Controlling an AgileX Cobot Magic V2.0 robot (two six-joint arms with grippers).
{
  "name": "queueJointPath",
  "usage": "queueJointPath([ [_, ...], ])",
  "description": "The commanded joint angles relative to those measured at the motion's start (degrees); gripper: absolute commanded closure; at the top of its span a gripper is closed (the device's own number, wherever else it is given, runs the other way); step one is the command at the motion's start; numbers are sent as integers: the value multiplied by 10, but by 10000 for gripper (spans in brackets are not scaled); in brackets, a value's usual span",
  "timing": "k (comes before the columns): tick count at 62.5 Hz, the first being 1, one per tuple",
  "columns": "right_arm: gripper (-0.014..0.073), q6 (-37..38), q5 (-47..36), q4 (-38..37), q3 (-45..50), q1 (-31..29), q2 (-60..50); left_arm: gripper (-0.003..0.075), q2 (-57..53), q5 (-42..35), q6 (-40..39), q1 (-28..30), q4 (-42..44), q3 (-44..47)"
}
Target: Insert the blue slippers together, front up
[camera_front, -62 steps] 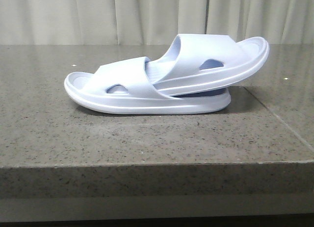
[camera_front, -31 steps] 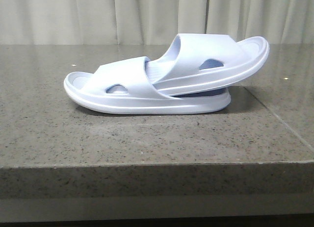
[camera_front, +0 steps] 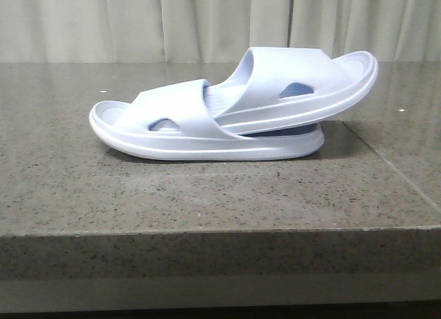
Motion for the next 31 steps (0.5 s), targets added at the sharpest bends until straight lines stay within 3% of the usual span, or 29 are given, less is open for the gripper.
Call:
queueJointPath([
  [1,662,16,-56,-8,-2,-6,-9,741,-10,-46,1,-3,-4,3],
  [31,662,41,-56,-9,-2,-15,-9,741,-10,-46,1,-3,-4,3],
])
